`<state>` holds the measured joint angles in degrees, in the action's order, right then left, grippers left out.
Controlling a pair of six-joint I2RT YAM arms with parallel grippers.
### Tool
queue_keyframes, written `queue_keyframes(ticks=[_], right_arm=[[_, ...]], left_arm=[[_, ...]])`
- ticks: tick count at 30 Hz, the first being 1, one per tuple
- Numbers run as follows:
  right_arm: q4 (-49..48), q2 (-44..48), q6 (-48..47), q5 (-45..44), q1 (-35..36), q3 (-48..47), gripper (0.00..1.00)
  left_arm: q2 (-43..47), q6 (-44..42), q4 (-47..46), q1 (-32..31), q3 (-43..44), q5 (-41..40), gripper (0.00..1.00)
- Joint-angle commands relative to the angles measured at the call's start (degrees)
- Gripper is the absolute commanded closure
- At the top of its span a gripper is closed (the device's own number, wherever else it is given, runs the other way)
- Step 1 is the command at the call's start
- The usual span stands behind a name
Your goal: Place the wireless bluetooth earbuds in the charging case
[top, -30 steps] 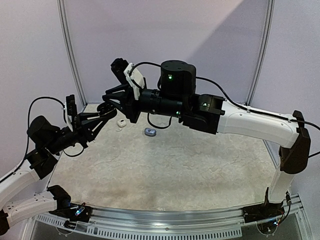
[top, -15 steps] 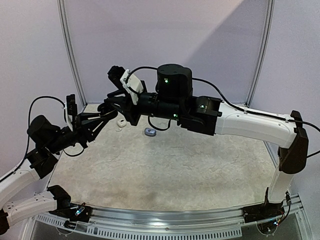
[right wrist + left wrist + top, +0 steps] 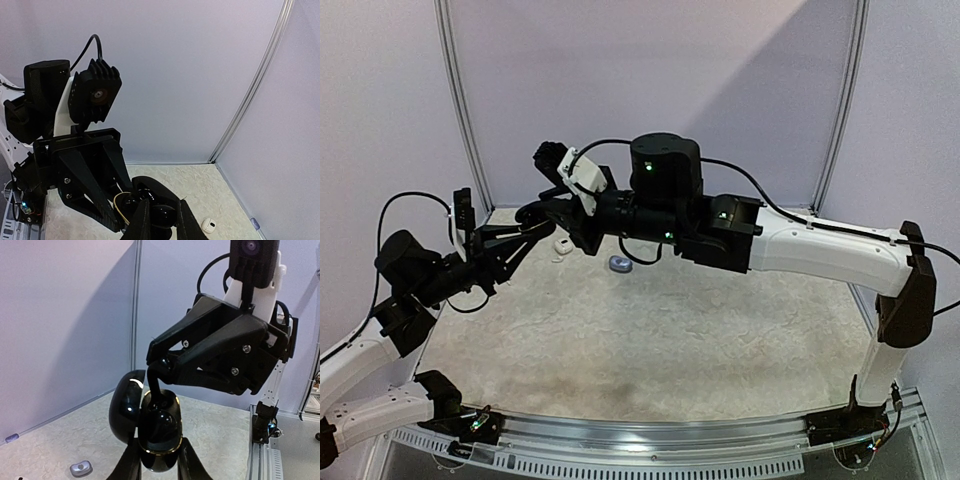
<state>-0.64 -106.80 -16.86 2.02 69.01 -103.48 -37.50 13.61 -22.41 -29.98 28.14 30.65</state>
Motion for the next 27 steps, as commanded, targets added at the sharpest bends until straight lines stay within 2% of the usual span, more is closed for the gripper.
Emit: queue_keyframes(ticks=[1,14,20,27], right_arm=[[1.6,-0.9,-1.4,-4.1,0.3,0.8,1.0],[5.1,-2.6,-4.4,-0.9,0.4,-0.1,1.0],[5.4,-3.0,-4.3,-1.1,0.6,-0.1,0.89],[5.7,-3.5,-4.5,-1.6,0.8,-0.3,0.86]], left_arm=[[0.0,0.3,-2.3,0.1,1.1,1.3,1.0],[0.1,2.4,-3.2,0.1,1.2,-0.2,1.0],[0.1,2.2,-3.3,0.1,1.3,-0.5,1.0],[0.0,2.1,-3.5,0.1,1.2,-0.5,1.0]])
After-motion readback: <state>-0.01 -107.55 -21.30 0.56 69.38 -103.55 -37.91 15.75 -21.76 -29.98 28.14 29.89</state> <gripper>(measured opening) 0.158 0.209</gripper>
